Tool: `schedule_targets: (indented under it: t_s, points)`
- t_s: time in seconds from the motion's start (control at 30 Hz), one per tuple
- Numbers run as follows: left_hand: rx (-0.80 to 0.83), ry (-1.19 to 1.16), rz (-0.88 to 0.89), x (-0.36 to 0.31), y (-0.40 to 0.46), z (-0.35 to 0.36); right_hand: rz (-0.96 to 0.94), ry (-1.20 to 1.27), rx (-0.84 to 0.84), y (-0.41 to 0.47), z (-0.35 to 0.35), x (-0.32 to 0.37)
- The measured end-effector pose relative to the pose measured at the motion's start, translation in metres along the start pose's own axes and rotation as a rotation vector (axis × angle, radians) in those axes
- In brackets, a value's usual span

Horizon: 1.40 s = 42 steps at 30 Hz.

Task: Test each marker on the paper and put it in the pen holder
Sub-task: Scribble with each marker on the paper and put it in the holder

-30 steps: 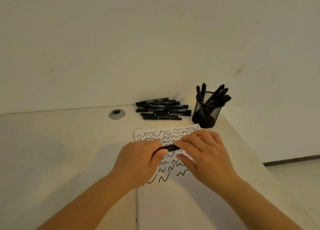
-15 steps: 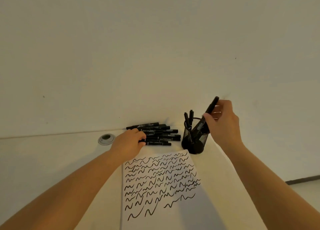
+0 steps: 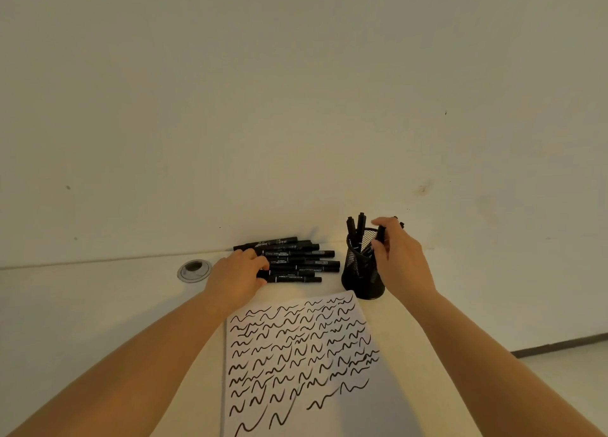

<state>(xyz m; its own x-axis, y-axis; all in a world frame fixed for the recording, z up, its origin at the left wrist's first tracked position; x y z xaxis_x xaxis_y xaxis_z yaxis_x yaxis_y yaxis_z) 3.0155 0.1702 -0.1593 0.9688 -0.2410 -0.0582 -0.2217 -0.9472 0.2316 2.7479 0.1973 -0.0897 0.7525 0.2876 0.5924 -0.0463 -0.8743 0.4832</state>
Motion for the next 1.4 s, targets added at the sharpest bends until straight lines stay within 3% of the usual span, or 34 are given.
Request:
schedule_targets:
  t_s: [0.2,0.37,0.6,0.67,0.77,0.83,1.07,1.27,1.4]
  points:
    - [-0.034,0.181,0.127,-0.006,-0.003,-0.001,-0.004,-0.084,0.021,-0.004,0.006,-0.002]
    - [-0.04,0.267,0.167,-0.009,-0.005,-0.002,-0.152,-0.236,-0.116,-0.013,0.001,0.013]
    - [-0.12,0.017,-0.024,-0.012,-0.012,-0.022,-0.304,-0.175,-0.266,-0.038,-0.013,0.036]
    - [-0.144,-0.155,-0.048,-0.022,-0.02,-0.036,-0.173,-0.036,-0.127,-0.05,-0.012,0.038]
    - [-0.072,-0.428,-0.015,-0.049,-0.044,-0.053,0.091,0.203,0.219,-0.07,0.0,0.04]
    - [-0.011,-0.531,0.039,-0.066,-0.066,-0.059,0.178,0.357,0.31,-0.085,0.007,0.044]
    - [0.048,-0.744,0.089,-0.093,-0.118,-0.064,0.406,0.788,0.165,-0.123,0.003,0.055]
    - [0.0,-0.693,0.144,-0.11,-0.144,-0.065,0.38,0.782,0.226,-0.143,0.0,0.065]
    - [0.106,-0.963,0.017,-0.116,-0.154,-0.058,0.48,0.913,0.145,-0.143,0.002,0.057]
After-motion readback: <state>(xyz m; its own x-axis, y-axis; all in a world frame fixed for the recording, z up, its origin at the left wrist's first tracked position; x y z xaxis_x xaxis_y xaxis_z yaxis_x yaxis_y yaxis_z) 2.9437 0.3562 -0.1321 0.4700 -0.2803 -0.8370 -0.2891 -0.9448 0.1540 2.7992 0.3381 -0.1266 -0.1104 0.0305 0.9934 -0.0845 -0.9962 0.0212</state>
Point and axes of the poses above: each hand's wrist, its own y-axis towards the middle knuckle, its own z-axis out of the palm, x = y × z, the point moved 2 cm from there along y, towards the middle knuckle, and after that the axes turned 2 degrees about -x, right-handed, at the moved point
